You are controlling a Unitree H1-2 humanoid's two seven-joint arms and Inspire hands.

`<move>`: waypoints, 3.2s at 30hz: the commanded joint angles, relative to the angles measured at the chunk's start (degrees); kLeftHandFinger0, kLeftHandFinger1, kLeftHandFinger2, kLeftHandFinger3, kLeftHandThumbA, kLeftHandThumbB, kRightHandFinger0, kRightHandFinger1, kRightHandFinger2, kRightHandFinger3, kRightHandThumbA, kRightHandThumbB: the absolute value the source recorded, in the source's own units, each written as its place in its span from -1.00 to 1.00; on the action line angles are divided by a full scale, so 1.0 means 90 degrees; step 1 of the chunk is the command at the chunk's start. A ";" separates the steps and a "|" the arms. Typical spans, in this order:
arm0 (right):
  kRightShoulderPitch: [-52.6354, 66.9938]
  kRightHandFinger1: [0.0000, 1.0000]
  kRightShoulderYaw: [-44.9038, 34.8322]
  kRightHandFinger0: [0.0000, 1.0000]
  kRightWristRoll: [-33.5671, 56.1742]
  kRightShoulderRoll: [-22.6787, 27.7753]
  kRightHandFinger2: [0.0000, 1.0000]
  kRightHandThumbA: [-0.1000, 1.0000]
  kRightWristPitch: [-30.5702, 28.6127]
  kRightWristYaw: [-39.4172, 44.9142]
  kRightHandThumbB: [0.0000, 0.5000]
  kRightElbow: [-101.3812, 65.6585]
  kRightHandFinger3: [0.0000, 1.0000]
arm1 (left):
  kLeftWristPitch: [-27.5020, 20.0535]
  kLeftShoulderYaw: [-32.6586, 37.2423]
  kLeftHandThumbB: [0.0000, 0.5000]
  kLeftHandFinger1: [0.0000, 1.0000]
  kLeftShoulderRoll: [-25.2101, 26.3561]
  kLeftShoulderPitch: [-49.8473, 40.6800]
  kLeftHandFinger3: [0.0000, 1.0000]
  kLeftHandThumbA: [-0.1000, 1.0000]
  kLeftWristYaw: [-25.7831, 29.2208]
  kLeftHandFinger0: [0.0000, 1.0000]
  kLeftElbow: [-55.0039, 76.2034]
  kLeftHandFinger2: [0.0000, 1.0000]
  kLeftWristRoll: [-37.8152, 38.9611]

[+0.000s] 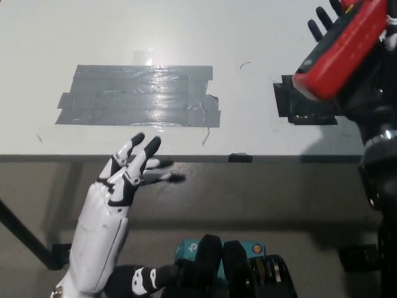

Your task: The robot first picks the multimeter with right hand and then unfolds the black stand on the back of it using left hand

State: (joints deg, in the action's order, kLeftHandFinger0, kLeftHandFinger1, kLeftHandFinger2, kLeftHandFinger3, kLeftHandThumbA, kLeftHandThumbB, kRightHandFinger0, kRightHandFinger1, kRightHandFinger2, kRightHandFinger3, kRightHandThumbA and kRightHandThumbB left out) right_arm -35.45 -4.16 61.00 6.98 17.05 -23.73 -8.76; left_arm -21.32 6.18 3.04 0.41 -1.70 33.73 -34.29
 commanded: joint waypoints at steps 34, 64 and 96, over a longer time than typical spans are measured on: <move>-0.4687 1.00 0.5993 1.00 -0.6989 0.1879 1.00 0.16 -0.0163 0.2753 1.00 0.7418 1.00 | -0.0624 0.0366 -0.13 1.00 0.0824 -0.1175 1.00 1.00 0.1591 1.00 -0.0930 1.00 -0.0976; -0.4683 1.00 0.3999 1.00 -0.8234 0.3453 1.00 1.00 -0.0135 0.1828 0.81 0.3794 1.00 | -0.0358 0.0078 -0.14 1.00 0.0850 0.0375 1.00 1.00 0.1314 1.00 -0.1356 1.00 -0.0248; 0.0844 1.00 0.1693 1.00 -0.7596 0.2453 1.00 0.71 -0.0267 0.1725 0.02 -0.3619 1.00 | 0.0925 -0.0485 -0.62 1.00 0.0945 0.1916 1.00 1.00 0.0422 1.00 -0.3249 1.00 0.1949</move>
State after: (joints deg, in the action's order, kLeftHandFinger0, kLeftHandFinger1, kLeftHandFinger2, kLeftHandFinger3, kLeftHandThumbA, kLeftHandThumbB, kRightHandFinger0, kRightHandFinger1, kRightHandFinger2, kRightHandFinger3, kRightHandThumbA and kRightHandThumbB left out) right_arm -32.83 23.95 -5.84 30.99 15.75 -3.97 -13.75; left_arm -20.23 5.78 11.56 13.81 6.84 7.26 -31.84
